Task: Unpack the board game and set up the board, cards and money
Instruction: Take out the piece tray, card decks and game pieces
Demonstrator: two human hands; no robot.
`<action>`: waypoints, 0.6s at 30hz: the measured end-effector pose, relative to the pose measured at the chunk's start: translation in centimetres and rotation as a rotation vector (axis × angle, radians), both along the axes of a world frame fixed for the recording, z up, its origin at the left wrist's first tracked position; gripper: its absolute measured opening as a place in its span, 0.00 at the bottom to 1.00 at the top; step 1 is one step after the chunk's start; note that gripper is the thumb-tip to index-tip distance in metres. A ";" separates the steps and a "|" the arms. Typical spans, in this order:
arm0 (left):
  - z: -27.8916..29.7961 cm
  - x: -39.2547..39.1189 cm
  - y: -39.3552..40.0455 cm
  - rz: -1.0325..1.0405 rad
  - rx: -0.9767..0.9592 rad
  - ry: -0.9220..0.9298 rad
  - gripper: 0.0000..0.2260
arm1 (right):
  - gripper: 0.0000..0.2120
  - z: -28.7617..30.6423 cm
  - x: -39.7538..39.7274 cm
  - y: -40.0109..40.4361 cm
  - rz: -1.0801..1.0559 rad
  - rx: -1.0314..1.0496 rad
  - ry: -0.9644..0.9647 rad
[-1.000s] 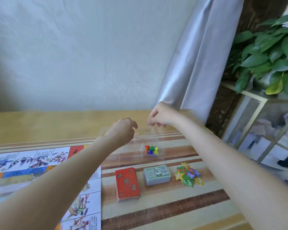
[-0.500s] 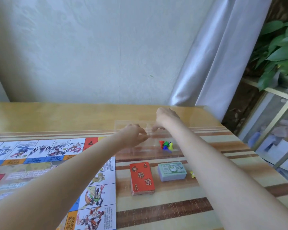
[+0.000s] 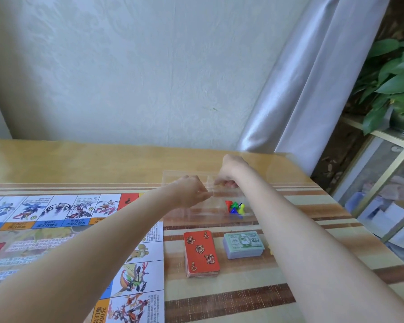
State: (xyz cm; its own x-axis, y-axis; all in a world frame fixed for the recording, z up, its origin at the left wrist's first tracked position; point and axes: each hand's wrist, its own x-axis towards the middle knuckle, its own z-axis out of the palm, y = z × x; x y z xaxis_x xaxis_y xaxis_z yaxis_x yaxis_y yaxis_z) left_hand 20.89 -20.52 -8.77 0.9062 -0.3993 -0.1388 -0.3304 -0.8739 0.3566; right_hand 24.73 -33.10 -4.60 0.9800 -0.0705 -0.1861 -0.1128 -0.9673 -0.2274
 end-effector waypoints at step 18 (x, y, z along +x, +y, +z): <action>0.2 0.0 -0.1 -0.016 0.059 0.038 0.20 | 0.14 0.2 -1.2 2.0 -0.023 -0.222 -0.084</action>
